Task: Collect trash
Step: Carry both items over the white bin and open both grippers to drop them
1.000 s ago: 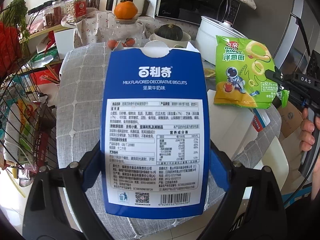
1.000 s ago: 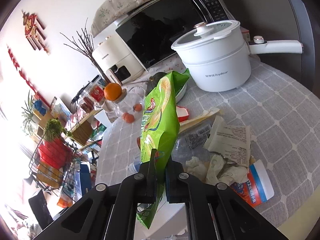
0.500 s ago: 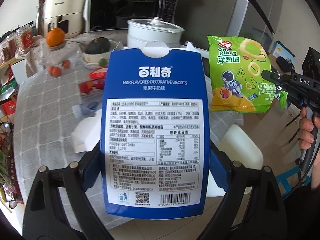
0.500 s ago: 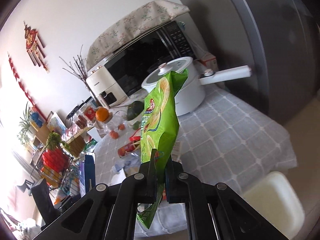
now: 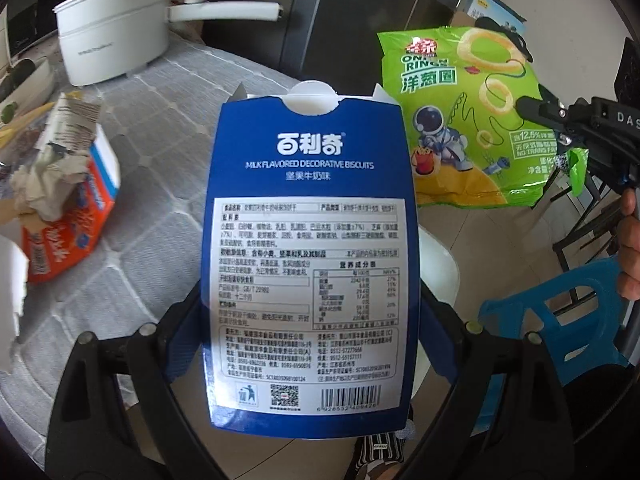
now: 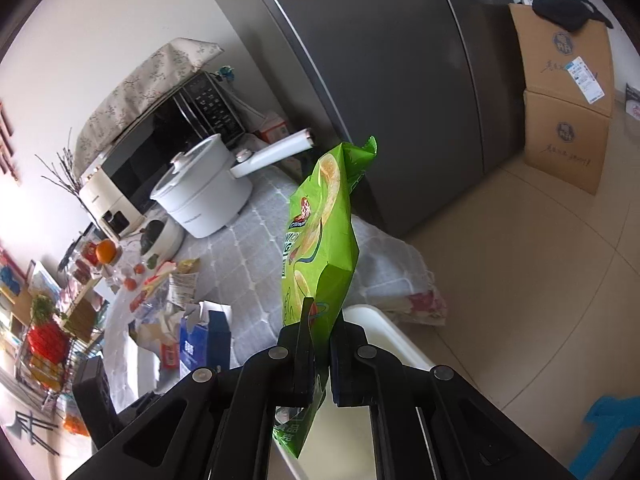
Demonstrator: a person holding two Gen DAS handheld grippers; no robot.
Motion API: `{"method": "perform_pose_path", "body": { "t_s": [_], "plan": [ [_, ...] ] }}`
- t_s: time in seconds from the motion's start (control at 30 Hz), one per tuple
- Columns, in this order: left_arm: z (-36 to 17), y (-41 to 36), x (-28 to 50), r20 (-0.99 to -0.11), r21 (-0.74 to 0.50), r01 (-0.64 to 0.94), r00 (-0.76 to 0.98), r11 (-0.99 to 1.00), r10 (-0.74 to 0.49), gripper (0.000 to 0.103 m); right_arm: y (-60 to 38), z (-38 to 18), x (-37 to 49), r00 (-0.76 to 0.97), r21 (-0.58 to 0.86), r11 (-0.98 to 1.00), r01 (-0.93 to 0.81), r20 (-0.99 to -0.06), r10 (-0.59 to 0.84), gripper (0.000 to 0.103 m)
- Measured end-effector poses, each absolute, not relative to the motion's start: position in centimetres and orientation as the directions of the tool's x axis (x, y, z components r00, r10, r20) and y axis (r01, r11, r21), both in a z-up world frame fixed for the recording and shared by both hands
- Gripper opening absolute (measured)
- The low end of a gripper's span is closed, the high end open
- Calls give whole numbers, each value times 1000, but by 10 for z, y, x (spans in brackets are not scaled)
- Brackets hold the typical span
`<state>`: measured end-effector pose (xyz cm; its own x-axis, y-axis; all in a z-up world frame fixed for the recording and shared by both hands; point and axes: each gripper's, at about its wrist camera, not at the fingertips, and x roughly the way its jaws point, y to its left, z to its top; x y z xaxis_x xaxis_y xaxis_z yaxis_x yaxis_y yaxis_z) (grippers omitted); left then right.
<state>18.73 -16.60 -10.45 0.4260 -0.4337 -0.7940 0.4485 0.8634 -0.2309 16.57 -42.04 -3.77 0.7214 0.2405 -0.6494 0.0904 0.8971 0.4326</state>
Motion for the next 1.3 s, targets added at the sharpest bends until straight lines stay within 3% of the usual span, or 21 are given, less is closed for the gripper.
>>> {"method": "perform_pose_path", "body": {
  "t_s": [0.37,0.47,1.0,1.3],
  "plan": [
    [-136,-209,189,-834,-152,486,404,861,-375,93,-453,-58,143,690,352,923,156,-707,153,6],
    [-131,-199,183,-829,-138,475,425,869,-364,98,-451,-60,142,684,349,924,156,-713,154,6],
    [-94,-75,144,-803,-118,363,513,924,-304,100,-390,-104,170,509,385,918,99,-812,285,6],
    [-92,-18,123,-797,-126,296,538,947,-275,100,-365,-150,188,386,320,940,120,-887,253,10]
  ]
}}
